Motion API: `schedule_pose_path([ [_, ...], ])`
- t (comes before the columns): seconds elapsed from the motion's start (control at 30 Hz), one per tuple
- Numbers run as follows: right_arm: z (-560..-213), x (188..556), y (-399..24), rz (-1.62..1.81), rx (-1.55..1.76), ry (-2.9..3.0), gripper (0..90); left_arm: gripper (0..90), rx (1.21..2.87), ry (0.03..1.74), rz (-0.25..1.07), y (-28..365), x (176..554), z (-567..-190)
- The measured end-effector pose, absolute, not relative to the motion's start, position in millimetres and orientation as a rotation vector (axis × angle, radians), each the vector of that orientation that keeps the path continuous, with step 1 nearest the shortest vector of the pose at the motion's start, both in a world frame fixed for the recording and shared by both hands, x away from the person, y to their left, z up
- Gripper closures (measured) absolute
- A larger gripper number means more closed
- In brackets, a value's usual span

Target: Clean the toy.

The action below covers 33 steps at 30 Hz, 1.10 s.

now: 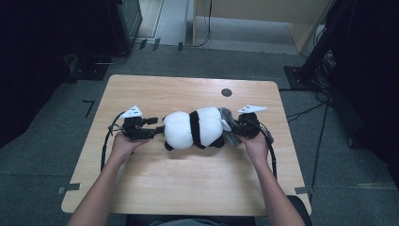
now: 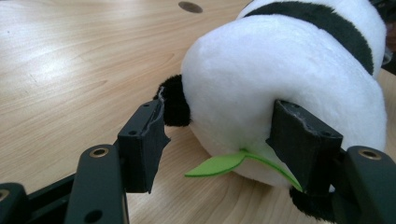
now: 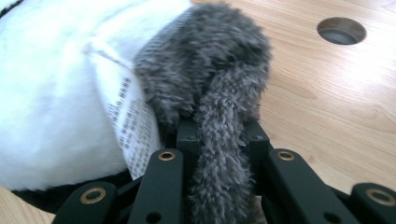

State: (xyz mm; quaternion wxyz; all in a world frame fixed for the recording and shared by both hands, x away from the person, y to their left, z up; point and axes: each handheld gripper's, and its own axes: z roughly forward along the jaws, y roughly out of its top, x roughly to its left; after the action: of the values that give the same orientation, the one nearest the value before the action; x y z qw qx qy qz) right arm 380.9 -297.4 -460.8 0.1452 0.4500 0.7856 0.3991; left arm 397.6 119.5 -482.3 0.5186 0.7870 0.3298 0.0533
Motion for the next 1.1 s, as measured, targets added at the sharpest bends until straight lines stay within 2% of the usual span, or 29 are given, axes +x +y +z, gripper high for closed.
schedule_pose_path([
  [0.13,-461.1,385.4,-290.7,1.155,1.278,2.267,76.7,34.2,1.889,0.764,0.109,118.7,395.4,-487.0],
  [0.27,-462.2,389.9,-284.3,1.165,1.273,2.259,77.4,26.7,1.872,0.754,0.147,116.8,394.0,-491.0],
  [0.5,-463.6,400.6,-274.8,1.147,1.261,2.263,78.1,24.9,1.876,0.715,0.102,115.1,393.2,-493.0],
  [0.6,-463.5,405.5,-268.6,1.153,1.25,2.269,78.4,14.3,1.898,0.66,0.079,113.2,392.1,-496.0],
  [0.7,-464.1,408.1,-262.2,1.153,1.255,2.252,78.5,8.0,1.905,0.661,0.058,111.0,392.0,-498.1],
  [0.93,-467.7,416.5,-254.8,1.177,1.296,2.221,78.8,7.5,1.892,0.596,0.006,104.5,389.9,-501.1],
  [1.1,-468.8,421.2,-249.4,1.189,1.306,2.211,78.9,1.6,1.898,0.576,-0.048,96.7,388.9,-505.7],
])
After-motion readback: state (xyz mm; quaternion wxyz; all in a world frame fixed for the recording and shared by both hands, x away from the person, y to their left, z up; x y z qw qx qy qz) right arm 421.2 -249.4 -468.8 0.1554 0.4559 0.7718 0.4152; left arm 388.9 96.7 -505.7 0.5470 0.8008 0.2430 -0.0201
